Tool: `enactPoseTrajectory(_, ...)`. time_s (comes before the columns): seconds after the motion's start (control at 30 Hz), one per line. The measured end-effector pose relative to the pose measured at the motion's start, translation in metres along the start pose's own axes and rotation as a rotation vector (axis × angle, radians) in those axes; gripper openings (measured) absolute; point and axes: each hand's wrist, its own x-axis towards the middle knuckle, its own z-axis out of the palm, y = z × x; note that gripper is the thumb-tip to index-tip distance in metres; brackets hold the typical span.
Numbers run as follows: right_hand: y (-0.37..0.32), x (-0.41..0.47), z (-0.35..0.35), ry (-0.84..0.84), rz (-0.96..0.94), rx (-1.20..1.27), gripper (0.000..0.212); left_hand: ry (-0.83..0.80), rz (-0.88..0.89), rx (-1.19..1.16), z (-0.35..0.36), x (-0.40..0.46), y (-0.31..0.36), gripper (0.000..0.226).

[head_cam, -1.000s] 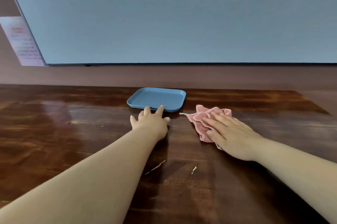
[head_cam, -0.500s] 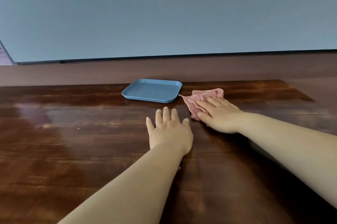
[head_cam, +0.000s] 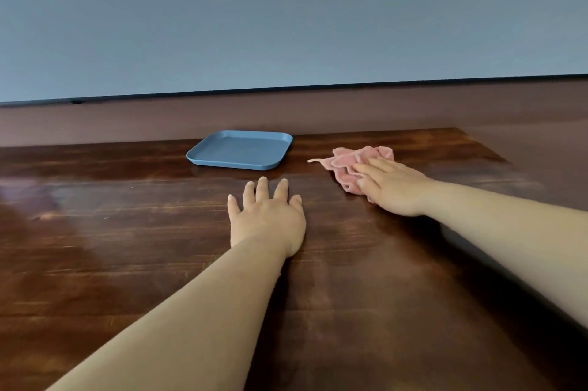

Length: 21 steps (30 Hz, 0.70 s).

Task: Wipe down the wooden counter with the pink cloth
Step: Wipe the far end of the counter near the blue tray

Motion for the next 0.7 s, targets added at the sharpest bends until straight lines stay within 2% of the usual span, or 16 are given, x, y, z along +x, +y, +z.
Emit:
enactPoseTrajectory(0.13, 0.013, 0.023, -0.017, 0.033, 0.204, -0.019, 0.054, 0.011, -0.003, -0.001, -0.002, -0.003, 0.001, 0.056)
enactPoseTrajectory(0.27, 0.007, 0.013, -0.003, -0.013, 0.131, -0.026, 0.056, -0.003, 0.001, 0.002, -0.003, -0.003, 0.000, 0.056)
enactPoseTrajectory(0.37, 0.018, 0.006, -0.001, 0.014, 0.087, -0.009, 0.057, 0.001, 0.000, 0.005, -0.001, -0.002, 0.001, 0.056)
enactPoseTrajectory(0.6, 0.015, 0.043, -0.025, 0.048, 0.239, -0.013, 0.053, 0.025, -0.006, 0.016, 0.001, -0.001, 0.002, 0.056)
enactPoseTrajectory(0.7, 0.026, 0.038, -0.017, -0.028, 0.166, 0.014, 0.054, 0.013, 0.002, 0.023, 0.000, -0.001, 0.000, 0.057)
